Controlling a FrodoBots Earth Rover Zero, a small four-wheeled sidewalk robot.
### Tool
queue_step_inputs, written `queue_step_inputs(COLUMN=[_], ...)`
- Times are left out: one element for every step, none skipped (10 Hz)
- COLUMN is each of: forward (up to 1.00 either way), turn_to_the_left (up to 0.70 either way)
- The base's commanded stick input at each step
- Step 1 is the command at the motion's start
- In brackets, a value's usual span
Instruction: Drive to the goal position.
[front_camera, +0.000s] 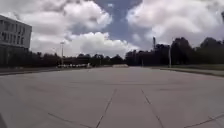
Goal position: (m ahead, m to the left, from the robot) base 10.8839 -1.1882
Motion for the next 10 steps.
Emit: queue_step_inputs(forward=[1.00,1.00,0.06,0.56,1.00,1.00,1.00,1.00,1.00,1.00], turn_to_the_left=[-0.01,0.00,-0.34,-0.28,-0.15,-0.09,-0.21,-0.21,0.00,0.00])
